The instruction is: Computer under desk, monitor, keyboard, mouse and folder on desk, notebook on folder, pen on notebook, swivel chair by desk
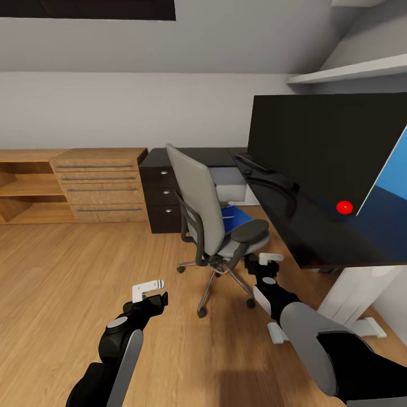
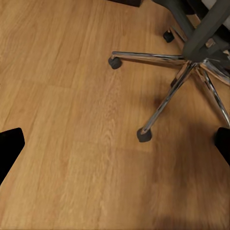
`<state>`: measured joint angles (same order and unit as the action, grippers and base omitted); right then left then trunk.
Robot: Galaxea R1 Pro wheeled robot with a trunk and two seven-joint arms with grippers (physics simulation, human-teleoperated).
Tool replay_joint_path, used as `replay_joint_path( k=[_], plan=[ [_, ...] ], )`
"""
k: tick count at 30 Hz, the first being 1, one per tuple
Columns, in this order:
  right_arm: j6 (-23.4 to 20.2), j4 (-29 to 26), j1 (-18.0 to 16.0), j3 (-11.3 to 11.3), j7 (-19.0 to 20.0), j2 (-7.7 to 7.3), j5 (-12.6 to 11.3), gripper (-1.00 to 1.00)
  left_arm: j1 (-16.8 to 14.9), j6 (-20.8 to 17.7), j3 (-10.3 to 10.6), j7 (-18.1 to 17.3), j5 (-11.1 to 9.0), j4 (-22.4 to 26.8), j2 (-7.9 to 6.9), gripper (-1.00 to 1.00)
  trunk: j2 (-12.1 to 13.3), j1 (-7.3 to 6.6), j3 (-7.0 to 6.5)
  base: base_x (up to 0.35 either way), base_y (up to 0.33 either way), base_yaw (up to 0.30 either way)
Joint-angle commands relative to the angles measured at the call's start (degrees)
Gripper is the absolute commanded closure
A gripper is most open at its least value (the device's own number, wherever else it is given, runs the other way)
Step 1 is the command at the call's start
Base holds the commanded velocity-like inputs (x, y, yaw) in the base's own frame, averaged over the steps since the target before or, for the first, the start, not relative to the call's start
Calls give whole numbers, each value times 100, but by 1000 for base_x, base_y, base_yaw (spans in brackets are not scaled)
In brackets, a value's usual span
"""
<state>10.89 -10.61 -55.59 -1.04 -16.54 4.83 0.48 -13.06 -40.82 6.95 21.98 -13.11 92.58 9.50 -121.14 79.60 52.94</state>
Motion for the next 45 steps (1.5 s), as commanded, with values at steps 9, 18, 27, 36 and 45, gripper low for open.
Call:
replay_joint_path(
  k=[9,18,27,36,45],
  plan=[
    [66,0,-5,-11,-31,-3,4,-100,-4,-14,0,60,-60,6,0,-100,-365,197,167,0,0,0],
    [451,5,-2,-10,-38,-9,4,-100,-4,-14,-1,67,-60,6,0,-100,-726,395,329,0,0,0],
    [1599,15,20,-19,-33,-17,26,-100,-4,-14,-1,69,-60,-4,0,-100,-1087,593,490,0,0,0],
    [1709,12,22,-19,-55,-11,26,-100,-4,-12,4,61,-65,-94,0,-100,-1207,659,544,0,0,0],
    [1795,-4,22,-19,-70,-9,31,-100,-4,-6,14,30,-59,-336,0,-100,-1207,659,544,21,0,0]
  ],
)
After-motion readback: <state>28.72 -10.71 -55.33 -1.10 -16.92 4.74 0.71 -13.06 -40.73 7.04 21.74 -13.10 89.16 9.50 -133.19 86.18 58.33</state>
